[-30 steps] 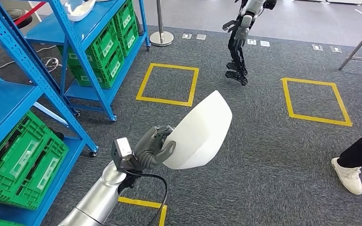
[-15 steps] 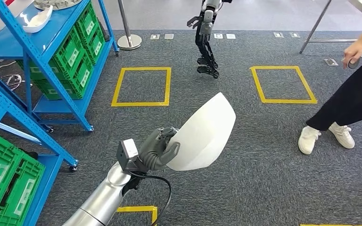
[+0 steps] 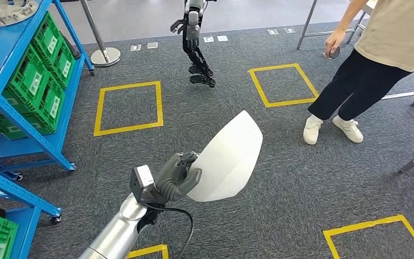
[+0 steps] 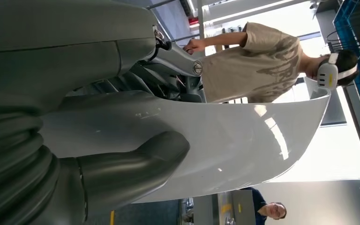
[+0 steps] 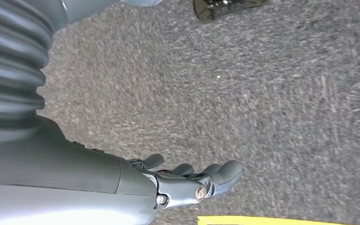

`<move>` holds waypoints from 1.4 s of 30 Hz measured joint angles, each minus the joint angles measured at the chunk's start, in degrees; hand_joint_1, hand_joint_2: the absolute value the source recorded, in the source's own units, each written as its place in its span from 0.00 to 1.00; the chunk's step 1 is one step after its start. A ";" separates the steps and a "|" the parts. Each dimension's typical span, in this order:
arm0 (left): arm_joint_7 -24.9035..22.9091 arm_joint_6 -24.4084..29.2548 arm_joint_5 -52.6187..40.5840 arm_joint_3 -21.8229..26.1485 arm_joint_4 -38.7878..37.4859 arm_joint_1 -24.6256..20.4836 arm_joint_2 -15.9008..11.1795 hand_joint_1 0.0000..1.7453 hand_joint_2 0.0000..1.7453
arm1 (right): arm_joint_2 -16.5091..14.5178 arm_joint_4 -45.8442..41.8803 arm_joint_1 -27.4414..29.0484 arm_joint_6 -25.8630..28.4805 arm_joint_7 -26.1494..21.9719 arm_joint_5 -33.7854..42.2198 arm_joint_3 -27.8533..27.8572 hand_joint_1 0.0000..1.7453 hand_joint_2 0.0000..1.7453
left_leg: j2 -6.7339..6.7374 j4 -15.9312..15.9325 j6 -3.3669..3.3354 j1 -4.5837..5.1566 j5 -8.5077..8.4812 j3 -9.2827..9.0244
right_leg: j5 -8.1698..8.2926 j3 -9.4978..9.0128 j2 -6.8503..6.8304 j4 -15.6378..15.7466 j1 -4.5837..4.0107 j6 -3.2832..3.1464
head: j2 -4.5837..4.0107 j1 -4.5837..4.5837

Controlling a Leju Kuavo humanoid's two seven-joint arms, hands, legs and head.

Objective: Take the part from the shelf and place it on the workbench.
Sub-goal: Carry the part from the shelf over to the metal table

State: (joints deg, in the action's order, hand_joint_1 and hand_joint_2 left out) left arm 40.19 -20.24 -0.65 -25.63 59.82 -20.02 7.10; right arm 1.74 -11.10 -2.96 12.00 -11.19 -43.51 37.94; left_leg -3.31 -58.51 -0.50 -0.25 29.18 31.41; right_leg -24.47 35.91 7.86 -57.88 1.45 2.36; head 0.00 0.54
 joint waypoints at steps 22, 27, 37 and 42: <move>0.00 1.82 -2.08 0.56 1.17 0.88 -0.08 1.00 1.00 | -0.16 -0.18 -1.88 0.09 3.68 -2.66 -0.34 0.00 1.00 | 3.57 -15.68 1.23 0.38 8.25 6.66 | -1.45 -1.38 -6.25 -0.04 -0.56 -2.58 | 0.00 -0.24; 0.00 1.70 -2.56 0.56 0.59 0.09 0.07 1.00 1.00 | -0.20 -0.18 -1.14 0.16 4.03 -3.01 -0.34 0.00 1.00 | 0.16 -3.95 0.88 -0.16 0.50 2.28 | -1.41 -1.34 -1.88 -0.35 -0.41 -1.93 | 0.00 0.01; 0.00 1.72 -2.77 0.64 0.21 -0.81 0.77 1.00 1.00 | -0.40 -0.18 -0.66 0.22 4.88 -4.47 -0.58 0.00 1.00 | 4.75 0.78 -1.98 0.35 -1.07 0.40 | -8.38 6.63 -7.24 -14.89 -0.41 0.90 | 0.00 -1.09; 0.00 1.68 -2.78 0.64 0.18 -0.82 0.96 1.00 1.00 | -0.49 -0.19 -0.49 0.29 4.83 -4.62 -0.59 0.00 1.00 | 8.53 0.56 -1.55 0.61 -0.35 -0.07 | -2.65 0.49 -10.31 -4.14 -0.69 0.42 | 0.00 -1.19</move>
State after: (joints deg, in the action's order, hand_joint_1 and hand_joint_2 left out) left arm 40.20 -18.56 -3.43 -24.98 59.99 -20.84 8.05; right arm 1.25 -11.29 -3.46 12.29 -6.35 -48.12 37.35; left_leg 5.21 -57.95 -2.05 0.36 28.83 31.34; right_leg -27.12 36.40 -2.46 -62.02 0.76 2.78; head 0.00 -0.65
